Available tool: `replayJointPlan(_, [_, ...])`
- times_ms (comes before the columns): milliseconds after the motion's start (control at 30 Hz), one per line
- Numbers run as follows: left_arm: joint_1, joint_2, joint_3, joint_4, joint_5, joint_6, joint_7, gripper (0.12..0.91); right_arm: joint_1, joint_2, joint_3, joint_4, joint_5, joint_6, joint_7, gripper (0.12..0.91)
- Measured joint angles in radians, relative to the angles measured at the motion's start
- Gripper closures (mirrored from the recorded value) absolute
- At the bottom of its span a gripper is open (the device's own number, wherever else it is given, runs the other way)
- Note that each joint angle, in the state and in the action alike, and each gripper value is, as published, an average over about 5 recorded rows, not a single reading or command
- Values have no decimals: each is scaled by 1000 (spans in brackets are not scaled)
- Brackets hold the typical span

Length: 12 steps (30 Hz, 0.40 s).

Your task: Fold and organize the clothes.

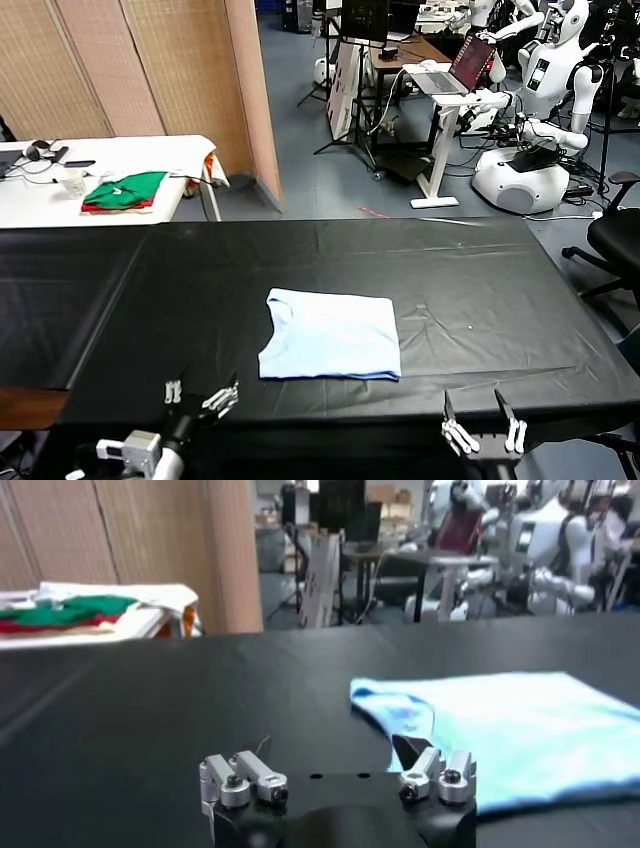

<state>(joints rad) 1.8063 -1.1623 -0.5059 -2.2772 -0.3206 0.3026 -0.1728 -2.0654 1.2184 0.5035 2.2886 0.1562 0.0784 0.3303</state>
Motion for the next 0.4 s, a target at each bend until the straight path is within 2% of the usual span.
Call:
replayJointPlan(100, [24, 1, -17, -9, -2, 8, 2, 123, -40, 0, 0, 29, 16, -20, 15, 118])
replayJointPlan(400, [50, 5, -45, -18, -12, 11, 12, 123, -82, 0, -1, 67, 22, -30, 17, 118])
